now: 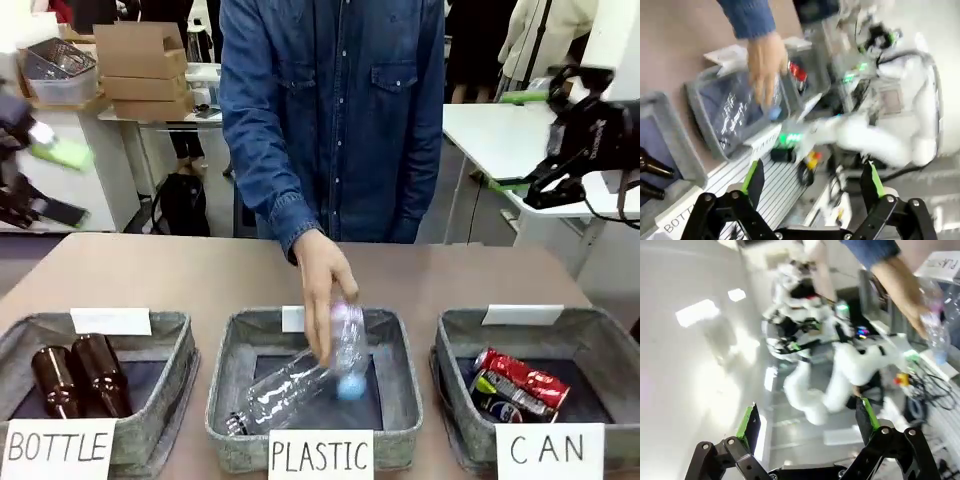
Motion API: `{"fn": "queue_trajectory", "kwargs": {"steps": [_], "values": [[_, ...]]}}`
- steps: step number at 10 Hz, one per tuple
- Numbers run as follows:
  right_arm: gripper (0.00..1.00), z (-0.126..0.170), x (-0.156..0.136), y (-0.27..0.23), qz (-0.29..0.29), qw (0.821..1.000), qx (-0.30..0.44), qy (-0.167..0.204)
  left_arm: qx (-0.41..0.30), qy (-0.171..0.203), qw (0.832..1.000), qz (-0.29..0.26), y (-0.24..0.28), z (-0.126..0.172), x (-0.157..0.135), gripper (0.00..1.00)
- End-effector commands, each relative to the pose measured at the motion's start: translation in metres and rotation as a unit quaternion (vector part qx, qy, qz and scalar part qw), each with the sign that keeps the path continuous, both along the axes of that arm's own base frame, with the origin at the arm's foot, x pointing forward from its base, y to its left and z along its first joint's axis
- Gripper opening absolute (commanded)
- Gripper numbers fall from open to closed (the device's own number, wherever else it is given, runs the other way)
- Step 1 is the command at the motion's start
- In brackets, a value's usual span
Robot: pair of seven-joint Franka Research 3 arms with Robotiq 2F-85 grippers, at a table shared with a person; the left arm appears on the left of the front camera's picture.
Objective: Sort the can waste into the basket.
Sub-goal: Pick up the can waste from the table and place it in the right Fabric basket.
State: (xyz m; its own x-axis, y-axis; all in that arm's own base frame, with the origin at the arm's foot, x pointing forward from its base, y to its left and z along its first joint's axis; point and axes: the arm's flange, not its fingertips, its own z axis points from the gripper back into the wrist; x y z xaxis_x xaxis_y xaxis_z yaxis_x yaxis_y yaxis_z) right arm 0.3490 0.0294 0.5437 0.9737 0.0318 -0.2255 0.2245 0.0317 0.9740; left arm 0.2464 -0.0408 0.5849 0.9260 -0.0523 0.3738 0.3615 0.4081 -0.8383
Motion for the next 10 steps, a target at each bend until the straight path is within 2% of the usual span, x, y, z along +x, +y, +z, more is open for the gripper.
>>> {"fn": "queue_trajectory", "kwargs": {"steps": [1, 2, 10], "values": [[1.0, 0.011, 0.009, -0.027, -0.071, 0.997, 0.02, 0.024, 0.051, -0.014, 0.996, -0.066, -0.039, -0.007, -0.009, 1.0], [1.0, 0.0, 0.0, 0.0, 0.0, 1.0, 0.0, 0.0, 0.051, -0.014, 0.996, -0.066, -0.039, -0.007, -0.009, 1.0], [1.0, 0.0, 0.0, 0.0, 0.0, 1.0, 0.0, 0.0, 0.051, -0.014, 0.996, -0.066, -0.039, -0.007, -0.009, 1.0]]}}
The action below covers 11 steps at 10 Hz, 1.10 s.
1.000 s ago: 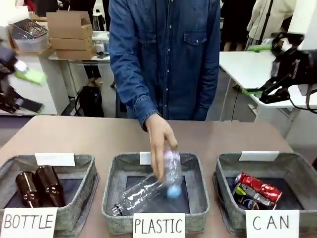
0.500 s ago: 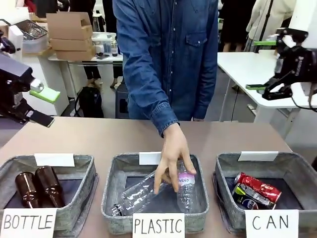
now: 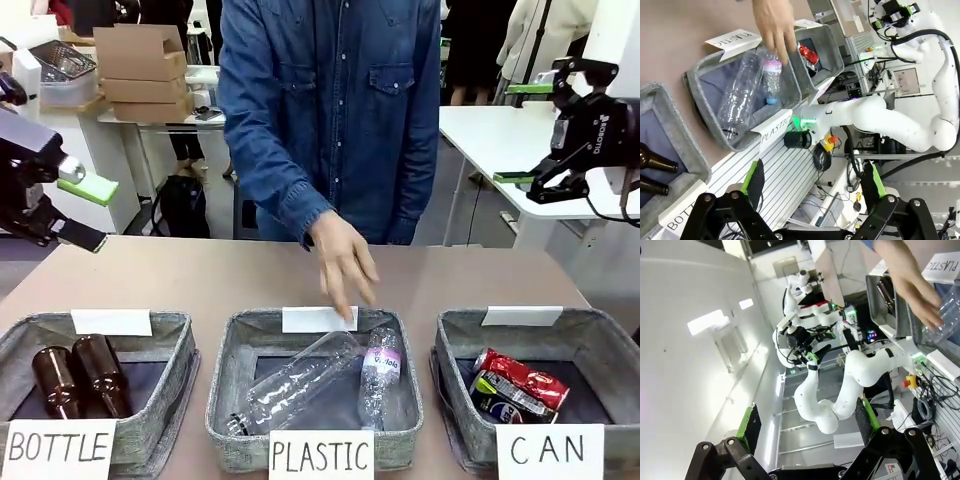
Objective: Sort the can waste into the basket.
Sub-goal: Pick up the can waste from the table and place it in the right Fabric basket.
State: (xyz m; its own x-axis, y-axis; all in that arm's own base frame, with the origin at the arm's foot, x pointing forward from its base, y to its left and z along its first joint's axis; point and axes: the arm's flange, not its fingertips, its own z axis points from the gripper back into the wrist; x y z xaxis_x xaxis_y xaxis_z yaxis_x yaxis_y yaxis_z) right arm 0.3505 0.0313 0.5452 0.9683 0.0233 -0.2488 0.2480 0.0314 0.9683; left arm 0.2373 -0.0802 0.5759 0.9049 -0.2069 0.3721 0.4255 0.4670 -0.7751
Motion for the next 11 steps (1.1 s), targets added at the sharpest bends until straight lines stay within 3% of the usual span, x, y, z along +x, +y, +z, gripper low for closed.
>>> {"fn": "queue_trajectory", "kwargs": {"steps": [1, 11], "values": [[1.0, -0.0014, -0.0015, -0.0019, 0.004, 1.0, 0.001, -0.012, -0.013, -0.004, 1.0, -0.008, 0.0008, 0.002, 0.0001, 1.0], [1.0, -0.0014, -0.0015, -0.0019, 0.004, 1.0, 0.001, -0.012, -0.013, -0.004, 1.0, -0.008, 0.0008, 0.002, 0.0001, 1.0]]}}
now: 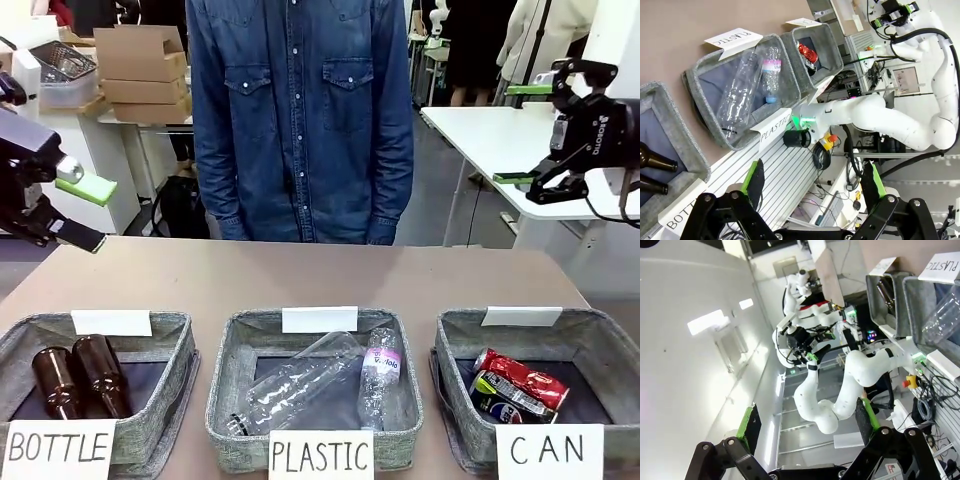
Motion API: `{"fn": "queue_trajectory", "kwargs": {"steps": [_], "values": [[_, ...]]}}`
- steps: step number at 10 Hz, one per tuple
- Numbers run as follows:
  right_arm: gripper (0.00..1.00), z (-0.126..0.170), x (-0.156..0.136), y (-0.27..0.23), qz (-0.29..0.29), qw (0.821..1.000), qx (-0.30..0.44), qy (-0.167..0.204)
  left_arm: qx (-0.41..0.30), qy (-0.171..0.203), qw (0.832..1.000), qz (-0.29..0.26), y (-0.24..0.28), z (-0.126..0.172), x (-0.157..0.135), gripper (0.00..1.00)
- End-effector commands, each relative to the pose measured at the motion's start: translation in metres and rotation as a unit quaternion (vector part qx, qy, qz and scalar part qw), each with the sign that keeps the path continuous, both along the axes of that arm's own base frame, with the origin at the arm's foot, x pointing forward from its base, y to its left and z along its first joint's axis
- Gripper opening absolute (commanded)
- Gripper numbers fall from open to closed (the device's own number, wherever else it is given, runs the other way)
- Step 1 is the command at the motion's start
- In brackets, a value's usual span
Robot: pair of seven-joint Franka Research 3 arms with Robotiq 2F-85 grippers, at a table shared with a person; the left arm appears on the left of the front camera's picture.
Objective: Sort the can waste into the basket.
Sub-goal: Pick up the can waste from the table and place it in the right Fabric basket.
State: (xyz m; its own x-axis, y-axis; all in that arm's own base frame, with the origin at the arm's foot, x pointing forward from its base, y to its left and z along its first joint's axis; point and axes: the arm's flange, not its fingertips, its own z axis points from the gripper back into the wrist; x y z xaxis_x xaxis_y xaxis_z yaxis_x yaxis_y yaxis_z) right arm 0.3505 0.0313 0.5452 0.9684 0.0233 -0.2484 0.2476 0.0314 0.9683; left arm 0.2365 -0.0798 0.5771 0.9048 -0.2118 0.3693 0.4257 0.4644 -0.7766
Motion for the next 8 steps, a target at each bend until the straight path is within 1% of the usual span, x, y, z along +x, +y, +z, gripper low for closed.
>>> {"fn": "queue_trajectory", "kwargs": {"steps": [1, 8], "values": [[1.0, -0.0014, -0.0015, -0.0019, 0.004, 1.0, 0.001, -0.012, -0.013, -0.006, 1.0, -0.006, 0.0003, 0.0009, 0.0008, 1.0], [1.0, -0.0014, -0.0015, -0.0019, 0.004, 1.0, 0.001, -0.012, -0.013, -0.006, 1.0, -0.006, 0.0003, 0.0009, 0.0008, 1.0]]}}
